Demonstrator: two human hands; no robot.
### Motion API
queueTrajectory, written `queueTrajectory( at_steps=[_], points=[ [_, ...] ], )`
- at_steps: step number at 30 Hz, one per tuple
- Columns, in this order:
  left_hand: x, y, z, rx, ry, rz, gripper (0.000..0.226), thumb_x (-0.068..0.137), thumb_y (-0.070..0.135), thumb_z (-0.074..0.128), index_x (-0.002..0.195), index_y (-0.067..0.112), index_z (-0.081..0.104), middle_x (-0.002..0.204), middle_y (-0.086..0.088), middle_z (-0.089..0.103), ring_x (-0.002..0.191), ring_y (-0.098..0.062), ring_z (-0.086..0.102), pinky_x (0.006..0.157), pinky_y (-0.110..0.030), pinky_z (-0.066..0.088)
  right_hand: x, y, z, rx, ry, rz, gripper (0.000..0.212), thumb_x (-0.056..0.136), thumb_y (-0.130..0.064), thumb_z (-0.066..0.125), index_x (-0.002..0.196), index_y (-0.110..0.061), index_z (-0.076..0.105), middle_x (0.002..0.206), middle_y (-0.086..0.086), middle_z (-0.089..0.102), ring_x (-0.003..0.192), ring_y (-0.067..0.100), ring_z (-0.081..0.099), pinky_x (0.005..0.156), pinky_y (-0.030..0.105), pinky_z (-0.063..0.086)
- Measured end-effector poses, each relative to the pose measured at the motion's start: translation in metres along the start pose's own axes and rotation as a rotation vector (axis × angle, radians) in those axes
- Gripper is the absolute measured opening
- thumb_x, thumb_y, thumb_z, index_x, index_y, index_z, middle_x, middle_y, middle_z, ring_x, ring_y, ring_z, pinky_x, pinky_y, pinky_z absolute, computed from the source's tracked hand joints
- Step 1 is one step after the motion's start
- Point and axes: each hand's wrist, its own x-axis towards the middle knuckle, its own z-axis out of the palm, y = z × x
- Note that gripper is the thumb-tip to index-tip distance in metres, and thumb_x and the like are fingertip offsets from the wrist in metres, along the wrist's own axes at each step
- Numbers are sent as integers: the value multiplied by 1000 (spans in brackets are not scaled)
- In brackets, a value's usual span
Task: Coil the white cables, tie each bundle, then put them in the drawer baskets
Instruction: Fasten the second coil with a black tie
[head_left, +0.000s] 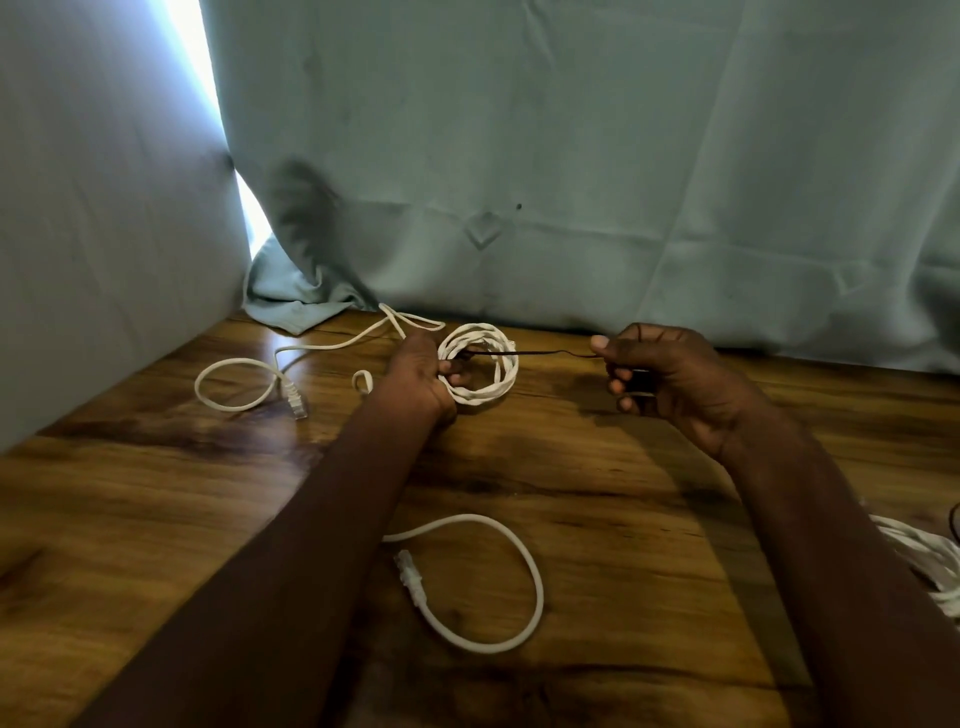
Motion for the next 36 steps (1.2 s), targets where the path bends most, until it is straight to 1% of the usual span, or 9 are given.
queueTrajectory(
  at_steps=[5, 9, 14, 19, 22, 25, 29, 32, 36],
  points=[
    [10, -9, 9, 239, 16, 119, 18, 103, 16, 49, 86, 14, 55, 62, -2, 48, 29, -8, 35, 33, -9, 27, -8, -6, 11, 6, -118, -213, 23, 75, -23, 80, 82, -13, 60, 110, 8, 77, 109, 24, 71, 79, 38, 53],
    [7, -20, 18, 356, 43, 268, 6, 92, 9, 66, 90, 8, 61, 65, -10, 48, 38, -13, 35, 36, -14, 27, -8, -5, 31, -45, -180, -263, 17, 89, -19, 74, 92, -8, 62, 98, 21, 77, 94, 30, 75, 77, 41, 57],
    [10, -23, 18, 419, 59, 393, 22, 91, 12, 73, 79, 7, 55, 65, -11, 48, 31, -11, 37, 37, -15, 29, -1, 1, 39, -110, 56, -346, 24, 92, -18, 76, 100, 3, 68, 86, 16, 78, 83, 25, 76, 73, 36, 60],
    [16, -20, 13, 535, 21, 175, 37, 89, 8, 70, 123, -3, 62, 59, -10, 48, 29, -9, 34, 37, -18, 28, 6, 4, 13, 158, 348, -175, 21, 87, -16, 82, 98, -4, 70, 85, 15, 79, 88, 31, 79, 71, 33, 62],
    [15, -23, 16, 494, -21, 157, 32, 90, 4, 66, 118, -10, 60, 60, -12, 49, 28, -9, 33, 37, -17, 28, 7, 8, 10, 247, 247, -42, 24, 80, -16, 83, 95, -6, 69, 90, 15, 79, 96, 31, 78, 73, 30, 64],
    [13, -22, 17, 406, -94, 121, 10, 95, 3, 57, 89, -5, 60, 59, -12, 45, 28, -9, 29, 33, -16, 25, 8, 11, 18, 24, 208, -53, 18, 78, -19, 87, 83, -11, 71, 89, 9, 80, 89, 23, 76, 66, 31, 58],
    [14, -19, 14, 267, -143, 18, 34, 96, 0, 36, 64, 8, 41, 38, -2, 25, 28, -12, 23, 32, -15, 23, 8, 13, 33, -220, 251, -207, 28, 78, -22, 90, 85, -1, 74, 73, -2, 77, 65, 4, 67, 54, 19, 50],
    [11, -23, 17, 193, -196, -2, 30, 93, -3, 27, 68, 9, 40, 42, -5, 25, 27, -13, 24, 37, -13, 27, 12, 19, 51, -271, 297, -316, 27, 74, -22, 93, 78, -3, 75, 70, -1, 75, 63, 6, 68, 57, 23, 50],
    [4, -36, 30, 320, -153, 164, 26, 106, 13, 41, 83, 2, 48, 55, -10, 36, 27, -10, 30, 34, -13, 30, 18, 33, 69, -418, 426, -381, 22, 69, -29, 95, 70, -19, 76, 81, -2, 73, 80, 15, 70, 70, 29, 53]
  ],
)
